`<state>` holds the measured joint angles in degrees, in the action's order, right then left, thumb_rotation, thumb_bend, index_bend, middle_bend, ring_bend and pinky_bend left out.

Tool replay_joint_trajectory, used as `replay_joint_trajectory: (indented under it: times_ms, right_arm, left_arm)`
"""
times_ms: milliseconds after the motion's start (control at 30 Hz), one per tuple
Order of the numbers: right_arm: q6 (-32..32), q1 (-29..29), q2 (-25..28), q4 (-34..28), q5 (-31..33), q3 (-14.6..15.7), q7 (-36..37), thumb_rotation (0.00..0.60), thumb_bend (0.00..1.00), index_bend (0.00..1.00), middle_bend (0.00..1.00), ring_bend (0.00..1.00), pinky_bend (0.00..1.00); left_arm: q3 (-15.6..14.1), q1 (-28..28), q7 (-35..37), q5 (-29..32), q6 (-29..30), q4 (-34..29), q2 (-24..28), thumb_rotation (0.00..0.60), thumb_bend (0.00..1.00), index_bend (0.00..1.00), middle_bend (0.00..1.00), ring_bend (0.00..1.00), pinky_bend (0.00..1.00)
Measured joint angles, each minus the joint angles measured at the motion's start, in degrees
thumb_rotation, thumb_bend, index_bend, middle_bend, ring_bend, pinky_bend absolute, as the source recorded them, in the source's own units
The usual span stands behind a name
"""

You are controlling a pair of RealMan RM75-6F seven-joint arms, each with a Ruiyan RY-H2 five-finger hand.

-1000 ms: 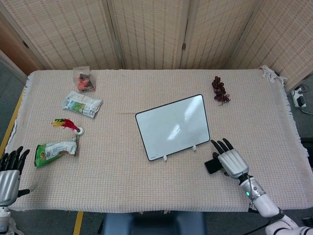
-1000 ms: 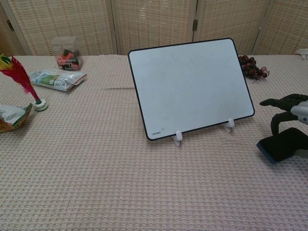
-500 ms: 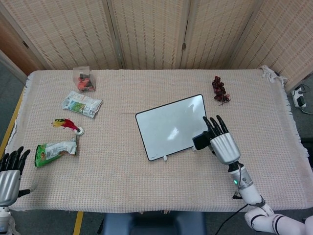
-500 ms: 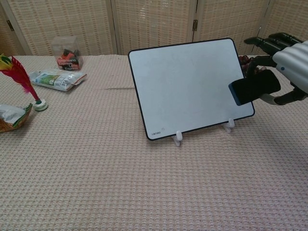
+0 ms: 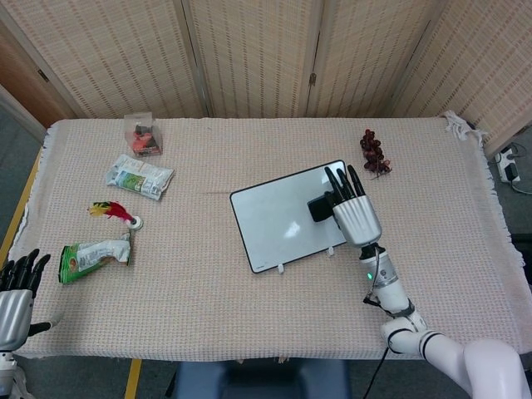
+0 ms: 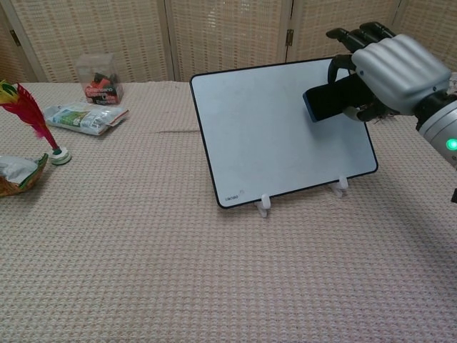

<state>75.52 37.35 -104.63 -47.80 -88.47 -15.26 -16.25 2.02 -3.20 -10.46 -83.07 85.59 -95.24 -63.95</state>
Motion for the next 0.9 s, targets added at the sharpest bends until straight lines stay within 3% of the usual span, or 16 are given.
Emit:
replay_joint_trajectory:
  times_ms: [200,367,433,733,900]
  right_arm:
    - [-1.26,1.52,-1.85,2.52,1.56,-0.33,1.08,0.6,0.34,0.53,0.07,0.1,0.0]
    - [-2.2,1.99,-2.8,3.56,3.05,-0.11,0.75,0.6,0.34,0.25,0.0,0.06,0.0]
    - [-2.35,2.06,-2.9,3.53,3.47,0.02,0.55,0.6,0.34,0.19,0.0,0.05,0.0]
    - [-2.2,1.66,-1.59,1.54,4.2,0.8,0.62,0.6,0.34,0.09,0.0,0.02,0.0]
    - [-0.54,-0.98,1.92,-4.27,3.84,2.42,0.95,0.6,0.34,0.03,0.0,0.0,0.0]
  left_arm:
    - [0.06,0.09,0.57,-0.03,0.17,-0.01,0.11,0.6,0.12,0.0,0.0,0.0,0.0]
    - [0.02,0.22,0.68,-0.19,0.39,-0.07,0.18,0.6,0.12,0.0,0.0,0.0,0.0]
    - [0.03,0.21,0.58,-0.09,0.31,-0.06,0.16,0.6,0.12,0.0,0.0,0.0,0.0]
    - [0.11,0.34,0.75,0.05,0.46,-0.21,0.22,0.6,0.12,0.0,0.0,0.0,0.0]
    - [0.16,0.5,1.18,-0.03,0.75,-0.19,0.32,0.6,0.12,0.0,0.0,0.0,0.0]
